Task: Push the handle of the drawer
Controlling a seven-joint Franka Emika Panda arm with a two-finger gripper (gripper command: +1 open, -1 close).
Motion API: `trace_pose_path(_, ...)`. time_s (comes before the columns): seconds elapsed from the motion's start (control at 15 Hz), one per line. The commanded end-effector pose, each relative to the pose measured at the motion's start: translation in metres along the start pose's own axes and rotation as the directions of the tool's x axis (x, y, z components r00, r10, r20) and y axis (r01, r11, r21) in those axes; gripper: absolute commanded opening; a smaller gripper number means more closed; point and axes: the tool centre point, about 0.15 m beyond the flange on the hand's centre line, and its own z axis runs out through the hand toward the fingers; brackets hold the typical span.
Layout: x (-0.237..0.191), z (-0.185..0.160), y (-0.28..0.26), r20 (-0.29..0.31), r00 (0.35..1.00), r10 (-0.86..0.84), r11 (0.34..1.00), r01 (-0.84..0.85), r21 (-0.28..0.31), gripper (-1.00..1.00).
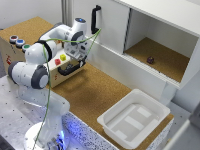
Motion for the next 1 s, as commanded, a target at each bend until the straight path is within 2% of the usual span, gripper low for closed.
trace_pose_path(0.0,0.003,0.038,0.016,-0.019,1.0,-0.009,0.995,0.011,0.095,1.0)
trace_pose_path(0.4,0.009,0.059,-0.011,0.021,0.999,-0.045,0.995,0.044,0.086,1.0)
trace_pose_path(0.67,0.008,0.072,-0.017,0.039,0.999,0.019,0.997,-0.021,0.069,1.0)
trace_pose_path(0.93,0.009,0.075,-0.015,0.022,0.995,0.094,0.995,-0.095,0.037,1.0)
